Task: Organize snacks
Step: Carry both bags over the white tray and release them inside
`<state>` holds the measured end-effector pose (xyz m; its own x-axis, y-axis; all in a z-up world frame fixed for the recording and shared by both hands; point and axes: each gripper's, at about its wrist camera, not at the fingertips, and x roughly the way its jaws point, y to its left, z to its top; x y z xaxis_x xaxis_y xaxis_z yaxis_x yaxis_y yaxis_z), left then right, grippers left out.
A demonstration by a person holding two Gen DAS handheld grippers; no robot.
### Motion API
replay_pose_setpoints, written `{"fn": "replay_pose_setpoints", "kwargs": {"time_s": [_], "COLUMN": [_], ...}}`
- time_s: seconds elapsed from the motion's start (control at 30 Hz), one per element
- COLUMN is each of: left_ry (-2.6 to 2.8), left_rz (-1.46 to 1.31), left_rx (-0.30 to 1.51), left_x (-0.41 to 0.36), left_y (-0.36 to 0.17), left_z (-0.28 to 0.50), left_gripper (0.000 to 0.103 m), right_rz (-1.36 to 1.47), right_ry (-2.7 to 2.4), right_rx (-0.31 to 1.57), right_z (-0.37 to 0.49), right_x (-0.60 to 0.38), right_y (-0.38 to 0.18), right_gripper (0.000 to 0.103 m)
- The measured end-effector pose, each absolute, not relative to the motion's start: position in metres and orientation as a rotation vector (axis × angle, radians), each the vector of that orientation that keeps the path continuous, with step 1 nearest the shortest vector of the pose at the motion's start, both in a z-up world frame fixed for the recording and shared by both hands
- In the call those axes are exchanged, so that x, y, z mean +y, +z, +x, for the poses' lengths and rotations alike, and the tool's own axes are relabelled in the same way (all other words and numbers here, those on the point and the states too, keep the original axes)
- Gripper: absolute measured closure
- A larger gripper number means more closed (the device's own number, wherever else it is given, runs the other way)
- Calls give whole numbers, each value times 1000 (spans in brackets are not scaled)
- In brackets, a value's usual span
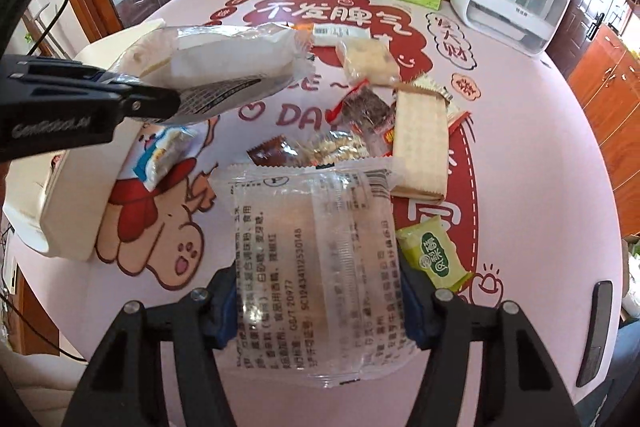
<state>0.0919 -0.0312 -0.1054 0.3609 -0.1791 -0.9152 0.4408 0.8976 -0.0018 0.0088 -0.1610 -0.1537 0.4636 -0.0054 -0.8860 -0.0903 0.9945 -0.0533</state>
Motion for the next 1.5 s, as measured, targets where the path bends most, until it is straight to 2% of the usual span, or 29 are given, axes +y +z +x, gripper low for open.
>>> {"fn": "replay_pose_setpoints", "kwargs": {"time_s": [0.43,0.7,1.1,1.33,1.5], "left_ry": [-464,-387,-265,-234,-207], "left_rz": [186,160,118,97,97], "left_rx": [904,788,735,788,783], "left_x": [61,135,223,249,256], "left_y": [-8,31,44,27,24], "left_z": [44,20,1,6,10], "left_gripper": [80,80,84,99,100], "right_rz": [-41,-7,-40,-55,-69], "right_ry": [-28,15,114,163,181], "right_rx": [960,852,775,762,754], "right_z": [-4,-7,-2,10,16], "right_x": [-107,-49,31,64,80], "right_y": [-88,-43,-12,-7,-5], "right_gripper": [40,40,39,39,39]}}
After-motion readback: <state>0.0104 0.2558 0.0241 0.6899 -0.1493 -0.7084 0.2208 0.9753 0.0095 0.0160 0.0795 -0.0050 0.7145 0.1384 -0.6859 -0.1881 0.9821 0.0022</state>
